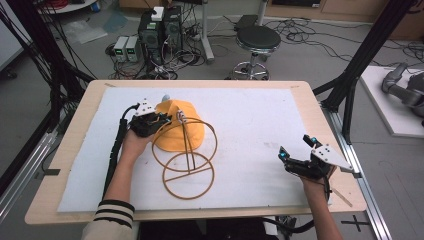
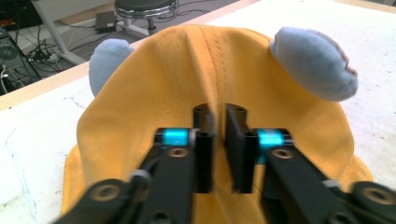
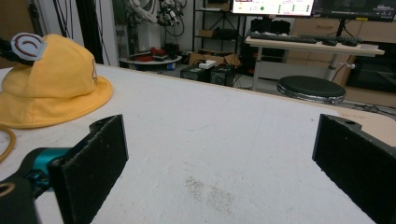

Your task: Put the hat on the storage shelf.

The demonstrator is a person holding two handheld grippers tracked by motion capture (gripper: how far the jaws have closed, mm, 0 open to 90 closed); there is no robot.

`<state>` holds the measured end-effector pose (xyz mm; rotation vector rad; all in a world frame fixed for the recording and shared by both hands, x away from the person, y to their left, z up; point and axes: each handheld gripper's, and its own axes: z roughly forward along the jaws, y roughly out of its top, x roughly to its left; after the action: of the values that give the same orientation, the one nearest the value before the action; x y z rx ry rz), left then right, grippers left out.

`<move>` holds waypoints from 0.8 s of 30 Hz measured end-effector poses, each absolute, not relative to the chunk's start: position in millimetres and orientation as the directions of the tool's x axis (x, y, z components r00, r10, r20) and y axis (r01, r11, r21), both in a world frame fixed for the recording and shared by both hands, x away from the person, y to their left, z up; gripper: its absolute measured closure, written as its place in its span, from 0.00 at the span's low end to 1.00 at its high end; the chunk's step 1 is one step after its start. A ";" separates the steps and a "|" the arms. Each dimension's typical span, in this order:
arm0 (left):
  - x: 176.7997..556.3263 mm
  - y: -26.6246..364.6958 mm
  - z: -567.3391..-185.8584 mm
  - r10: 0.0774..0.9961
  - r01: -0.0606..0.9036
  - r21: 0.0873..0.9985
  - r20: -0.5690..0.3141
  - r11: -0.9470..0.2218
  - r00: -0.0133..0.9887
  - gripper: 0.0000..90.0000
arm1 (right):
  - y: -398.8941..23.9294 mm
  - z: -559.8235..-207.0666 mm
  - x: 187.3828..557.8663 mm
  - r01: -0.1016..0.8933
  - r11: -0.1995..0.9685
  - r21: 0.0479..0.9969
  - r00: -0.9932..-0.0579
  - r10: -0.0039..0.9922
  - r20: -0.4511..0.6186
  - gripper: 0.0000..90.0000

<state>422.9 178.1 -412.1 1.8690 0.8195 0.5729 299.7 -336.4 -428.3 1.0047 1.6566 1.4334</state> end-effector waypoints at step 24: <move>409.7 200.1 -394.3 0.801 0.208 0.961 0.021 -0.180 0.599 0.98 | -334.3 -428.8 299.3 0.115 0.082 0.990 -0.443 0.896 -0.023 0.03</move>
<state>409.7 200.1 -394.3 1.7070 0.8381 0.6602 299.3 -334.3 -428.8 1.0140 1.6683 1.4290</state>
